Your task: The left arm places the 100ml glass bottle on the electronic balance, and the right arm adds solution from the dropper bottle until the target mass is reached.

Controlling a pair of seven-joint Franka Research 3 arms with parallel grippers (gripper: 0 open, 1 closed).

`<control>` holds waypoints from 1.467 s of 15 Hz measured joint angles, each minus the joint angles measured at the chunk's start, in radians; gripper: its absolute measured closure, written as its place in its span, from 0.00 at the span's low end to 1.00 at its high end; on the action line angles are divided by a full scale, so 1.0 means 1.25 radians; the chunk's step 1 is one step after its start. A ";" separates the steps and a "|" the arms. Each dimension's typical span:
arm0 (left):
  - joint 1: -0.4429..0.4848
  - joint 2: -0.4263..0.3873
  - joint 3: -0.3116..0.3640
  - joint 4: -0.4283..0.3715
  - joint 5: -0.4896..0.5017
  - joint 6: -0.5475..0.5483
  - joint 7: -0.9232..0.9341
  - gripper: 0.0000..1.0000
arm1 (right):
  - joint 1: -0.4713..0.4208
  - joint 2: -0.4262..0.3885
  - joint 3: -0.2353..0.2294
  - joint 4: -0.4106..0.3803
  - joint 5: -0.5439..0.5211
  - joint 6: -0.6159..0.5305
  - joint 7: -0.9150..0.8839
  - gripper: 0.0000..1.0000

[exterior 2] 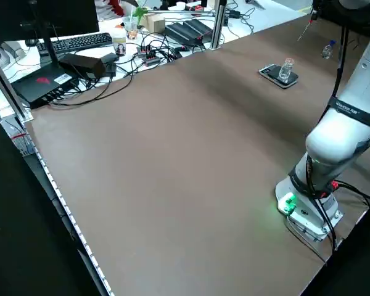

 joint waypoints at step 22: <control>-0.007 0.001 -0.009 -0.009 0.000 -0.043 -0.005 0.00 | 0.069 0.111 -0.001 0.000 -0.006 0.069 0.012 0.88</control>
